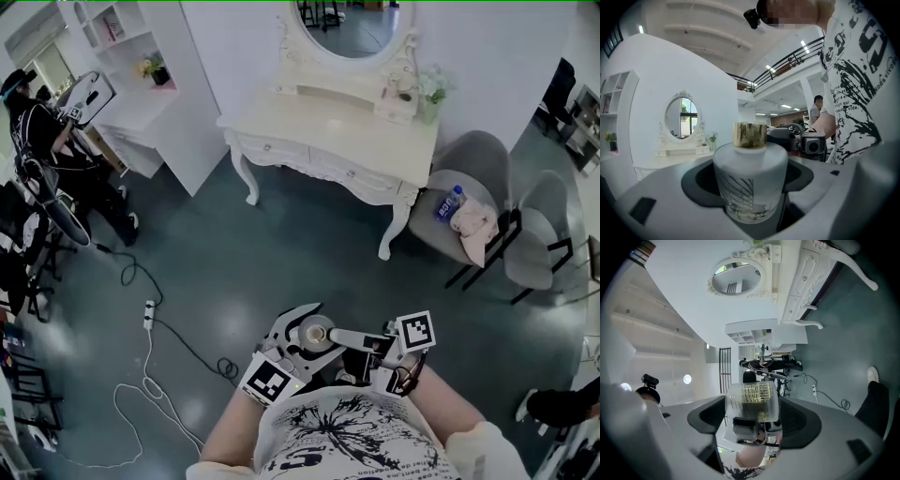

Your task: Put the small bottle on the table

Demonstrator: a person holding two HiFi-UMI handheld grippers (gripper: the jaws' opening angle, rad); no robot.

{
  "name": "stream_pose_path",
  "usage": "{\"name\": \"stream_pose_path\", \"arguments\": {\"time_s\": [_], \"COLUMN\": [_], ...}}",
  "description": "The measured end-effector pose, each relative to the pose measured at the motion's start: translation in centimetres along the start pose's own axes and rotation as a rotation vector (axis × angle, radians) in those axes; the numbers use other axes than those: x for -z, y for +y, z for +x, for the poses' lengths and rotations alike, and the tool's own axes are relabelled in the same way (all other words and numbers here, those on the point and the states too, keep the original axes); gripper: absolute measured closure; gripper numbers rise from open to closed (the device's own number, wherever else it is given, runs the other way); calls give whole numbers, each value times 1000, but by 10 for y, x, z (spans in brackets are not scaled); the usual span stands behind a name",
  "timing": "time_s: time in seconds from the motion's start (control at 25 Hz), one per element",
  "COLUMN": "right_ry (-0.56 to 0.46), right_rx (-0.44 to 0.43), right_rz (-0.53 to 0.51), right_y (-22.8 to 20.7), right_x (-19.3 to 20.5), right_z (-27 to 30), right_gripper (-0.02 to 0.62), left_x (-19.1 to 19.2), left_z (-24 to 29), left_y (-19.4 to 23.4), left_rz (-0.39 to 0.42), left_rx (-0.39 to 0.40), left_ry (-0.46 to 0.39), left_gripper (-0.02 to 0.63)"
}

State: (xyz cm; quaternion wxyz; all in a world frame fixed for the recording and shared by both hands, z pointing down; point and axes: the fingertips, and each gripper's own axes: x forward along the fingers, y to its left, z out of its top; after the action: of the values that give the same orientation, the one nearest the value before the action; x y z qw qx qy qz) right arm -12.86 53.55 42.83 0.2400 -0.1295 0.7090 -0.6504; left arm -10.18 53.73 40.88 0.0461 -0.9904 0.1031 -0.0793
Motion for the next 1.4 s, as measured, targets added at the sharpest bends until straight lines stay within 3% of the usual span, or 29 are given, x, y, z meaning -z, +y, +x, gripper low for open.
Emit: {"name": "stream_pose_path", "arguments": {"time_s": [0.32,0.56,0.96,1.4], "right_ry": [-30,-59,-101,-87], "right_rx": [6,10,-14,-21], "right_rz": [17,1,-21,-3], "right_y": [-20,-24,-36,-52], "right_x": [-32,-85,-169,-253], "right_z": [19,60,156,200], "right_gripper": [230,230,230,230], "left_x": [21,19,29,40], "left_z": [8,13,-3,23], "left_y": [37,103,229,321], "left_rz": [-4,-5,35,24], "left_rx": [30,43,103,99], "left_ry": [24,-7,16,22], "left_gripper": [253,253,253,253]}}
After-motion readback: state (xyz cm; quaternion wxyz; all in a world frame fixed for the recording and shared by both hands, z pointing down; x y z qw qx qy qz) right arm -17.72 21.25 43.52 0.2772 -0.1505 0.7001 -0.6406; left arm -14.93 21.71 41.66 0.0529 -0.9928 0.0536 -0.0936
